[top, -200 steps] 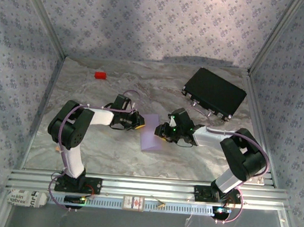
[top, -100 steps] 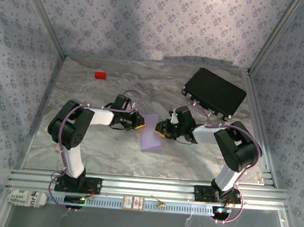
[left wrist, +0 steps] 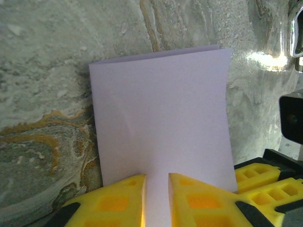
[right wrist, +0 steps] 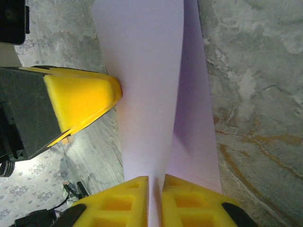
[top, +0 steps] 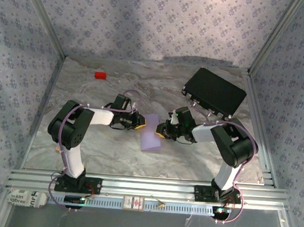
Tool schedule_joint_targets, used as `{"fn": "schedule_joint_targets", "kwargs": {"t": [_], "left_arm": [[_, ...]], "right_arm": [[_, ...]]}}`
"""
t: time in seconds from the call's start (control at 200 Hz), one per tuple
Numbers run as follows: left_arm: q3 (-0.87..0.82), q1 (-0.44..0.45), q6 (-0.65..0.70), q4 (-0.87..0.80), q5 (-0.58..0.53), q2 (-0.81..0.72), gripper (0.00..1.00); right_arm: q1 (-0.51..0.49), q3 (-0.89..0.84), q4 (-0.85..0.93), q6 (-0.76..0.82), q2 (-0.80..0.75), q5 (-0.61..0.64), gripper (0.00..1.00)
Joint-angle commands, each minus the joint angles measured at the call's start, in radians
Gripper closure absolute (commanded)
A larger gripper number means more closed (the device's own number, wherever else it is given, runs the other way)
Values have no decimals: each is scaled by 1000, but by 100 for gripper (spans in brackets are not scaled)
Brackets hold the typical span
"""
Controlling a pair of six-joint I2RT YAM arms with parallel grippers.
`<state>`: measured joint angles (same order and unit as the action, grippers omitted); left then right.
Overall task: Fold a paper plane with a square sheet of paper (pick it up from the middle)
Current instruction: Fold the triangle a second time at the center of the table.
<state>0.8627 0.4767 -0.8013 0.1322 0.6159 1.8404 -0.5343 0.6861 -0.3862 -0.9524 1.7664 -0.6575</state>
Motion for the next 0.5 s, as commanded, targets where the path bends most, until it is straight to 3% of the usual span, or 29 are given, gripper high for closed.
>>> {"fn": "schedule_joint_targets", "kwargs": {"t": [0.0,0.075,0.2,0.495], "left_arm": [[16,2,21,-3,17,0,77],[10,1,18,20,21,-34,70],[4,4,31,24,-10,-117,54],[-44,24,62,14,-47,-232,50]], "right_arm": [[8,28,7,19,18,-20,91],[9,31,28,20,16,3,97],[10,21,42,0,-6,72,99],[23,-28,54,-58,-74,204,99]]}}
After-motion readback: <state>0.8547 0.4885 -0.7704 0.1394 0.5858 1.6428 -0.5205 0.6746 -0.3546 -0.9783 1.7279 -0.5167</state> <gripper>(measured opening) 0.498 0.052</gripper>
